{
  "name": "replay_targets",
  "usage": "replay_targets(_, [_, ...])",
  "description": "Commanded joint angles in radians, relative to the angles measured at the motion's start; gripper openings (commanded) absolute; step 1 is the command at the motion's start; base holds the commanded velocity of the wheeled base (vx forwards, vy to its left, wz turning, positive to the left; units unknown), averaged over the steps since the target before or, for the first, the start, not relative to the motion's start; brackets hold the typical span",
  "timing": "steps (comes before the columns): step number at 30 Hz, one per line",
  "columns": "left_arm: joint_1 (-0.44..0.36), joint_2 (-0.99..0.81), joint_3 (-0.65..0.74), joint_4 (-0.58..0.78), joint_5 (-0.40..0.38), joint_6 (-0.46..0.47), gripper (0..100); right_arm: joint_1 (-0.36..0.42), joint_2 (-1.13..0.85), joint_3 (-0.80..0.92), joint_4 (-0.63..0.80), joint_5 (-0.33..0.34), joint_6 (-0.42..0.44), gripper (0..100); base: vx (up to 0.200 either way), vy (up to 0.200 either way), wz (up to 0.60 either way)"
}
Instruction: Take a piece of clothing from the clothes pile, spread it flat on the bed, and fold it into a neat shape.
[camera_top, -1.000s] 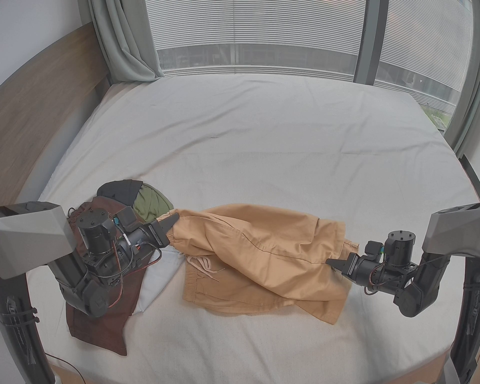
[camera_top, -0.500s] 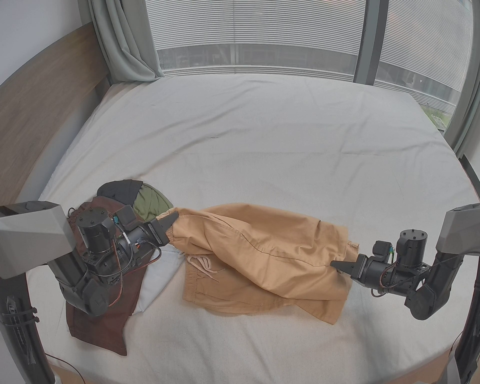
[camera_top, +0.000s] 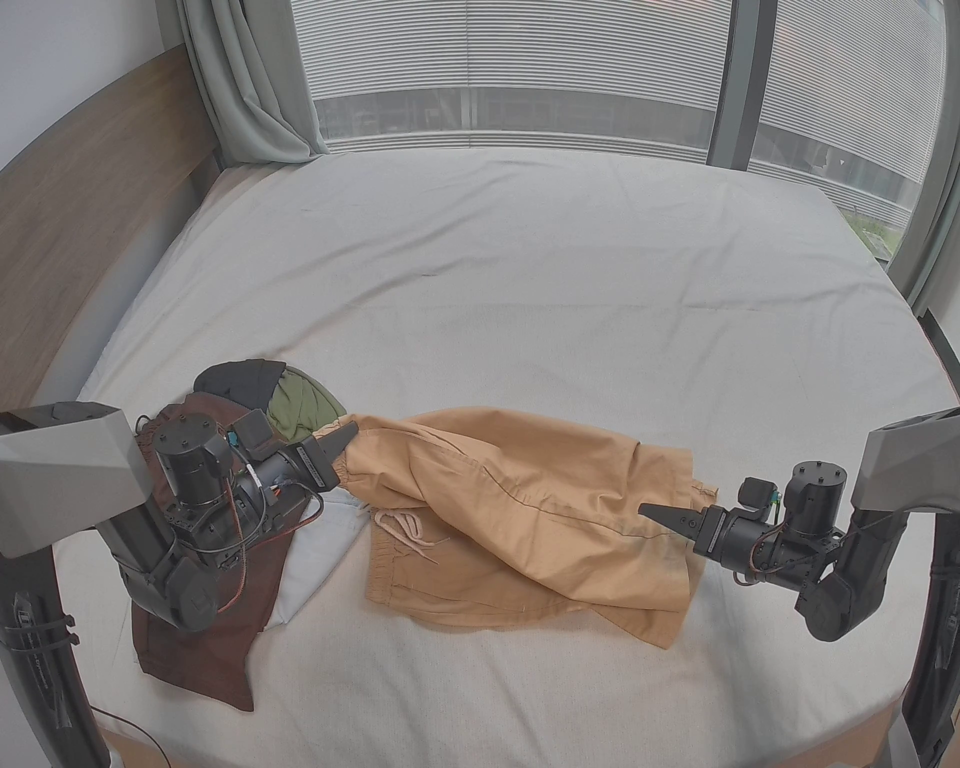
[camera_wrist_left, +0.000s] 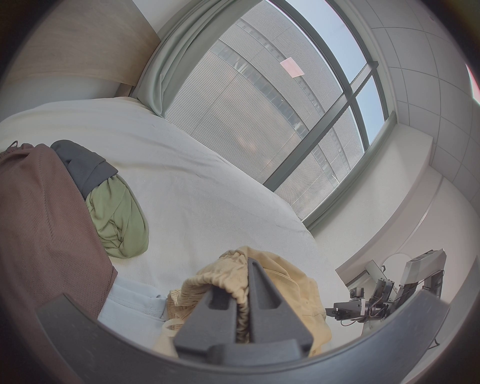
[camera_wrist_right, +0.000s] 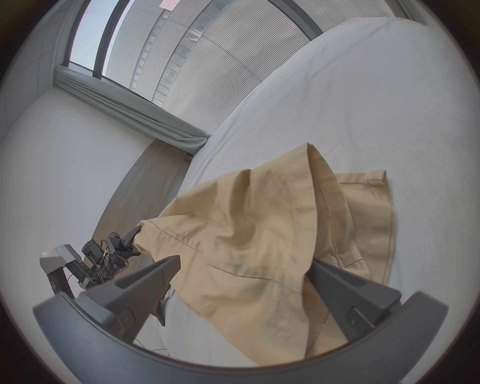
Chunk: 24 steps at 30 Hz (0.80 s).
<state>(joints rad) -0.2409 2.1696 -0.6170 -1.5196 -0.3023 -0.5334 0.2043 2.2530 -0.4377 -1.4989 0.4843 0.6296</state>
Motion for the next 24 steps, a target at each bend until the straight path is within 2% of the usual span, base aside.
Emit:
replay_targets(1, [0.000,0.001,-0.001,-0.001,0.000,0.000,0,0.001,0.108,-0.013,-0.043,-0.001,0.001,100,0.000,0.000,0.00])
replay_targets(15, [-0.003,0.003,-0.009,-0.001,0.000,-0.002,0,0.012,0.106,-0.049,-0.044,-0.001,0.005,100,0.000,0.000,0.00])
replay_targets(16, [-0.003,0.003,-0.009,-0.001,0.000,-0.002,0,0.014,0.106,-0.050,-0.044,-0.001,0.005,0,0.000,0.000,0.00])
replay_targets(24, [-0.003,0.007,-0.018,-0.002,0.000,-0.002,0,0.014,0.102,-0.055,-0.044,-0.004,0.002,0,0.000,0.000,0.00])
